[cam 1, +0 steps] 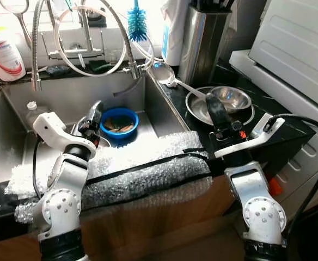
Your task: Kitchen organization
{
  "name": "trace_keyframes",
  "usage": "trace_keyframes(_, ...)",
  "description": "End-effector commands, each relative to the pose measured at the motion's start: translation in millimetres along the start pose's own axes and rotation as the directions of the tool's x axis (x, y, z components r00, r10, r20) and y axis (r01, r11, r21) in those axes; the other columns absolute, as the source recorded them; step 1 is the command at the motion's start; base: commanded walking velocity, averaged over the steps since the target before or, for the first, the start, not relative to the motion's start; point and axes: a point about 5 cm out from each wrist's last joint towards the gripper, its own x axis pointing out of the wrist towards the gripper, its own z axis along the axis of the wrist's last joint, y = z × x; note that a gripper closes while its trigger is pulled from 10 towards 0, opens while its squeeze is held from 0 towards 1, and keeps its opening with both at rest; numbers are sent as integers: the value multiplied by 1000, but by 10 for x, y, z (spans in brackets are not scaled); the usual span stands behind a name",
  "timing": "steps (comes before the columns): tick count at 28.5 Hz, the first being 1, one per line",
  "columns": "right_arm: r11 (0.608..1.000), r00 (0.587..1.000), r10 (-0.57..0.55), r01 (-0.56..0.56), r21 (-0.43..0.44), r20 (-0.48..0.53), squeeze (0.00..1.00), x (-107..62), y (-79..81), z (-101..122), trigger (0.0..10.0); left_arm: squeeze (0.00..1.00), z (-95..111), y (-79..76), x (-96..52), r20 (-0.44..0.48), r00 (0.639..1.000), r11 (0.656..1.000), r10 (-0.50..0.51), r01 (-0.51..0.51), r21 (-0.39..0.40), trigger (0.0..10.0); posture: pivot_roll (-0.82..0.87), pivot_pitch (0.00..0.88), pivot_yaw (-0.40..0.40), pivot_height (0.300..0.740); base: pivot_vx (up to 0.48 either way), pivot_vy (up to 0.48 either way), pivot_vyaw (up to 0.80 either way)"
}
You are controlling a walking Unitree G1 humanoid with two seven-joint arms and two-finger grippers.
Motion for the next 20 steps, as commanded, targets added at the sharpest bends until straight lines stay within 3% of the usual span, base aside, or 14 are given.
trace_keyframes(1,998,1000,-13,13,64,-9,0,-42,4,-128,10000,0,-25,-122,-5,-28,997,997,-77,77,-18,10000,-30,0,-74,727,0,0,0)
trace_keyframes(11,998,995,-43,47,50,-91,0,-37,-32,-227,10000,0,-78,-285,-18,-86,979,982,-187,187,-7,10000,-31,0,-76,727,0,0,0)
trace_keyframes(20,997,986,22,-10,73,-163,0,-20,50,-309,10000,0,-71,-346,-38,-93,967,972,-236,234,-30,10000,-27,7,-78,727,0,0,0)
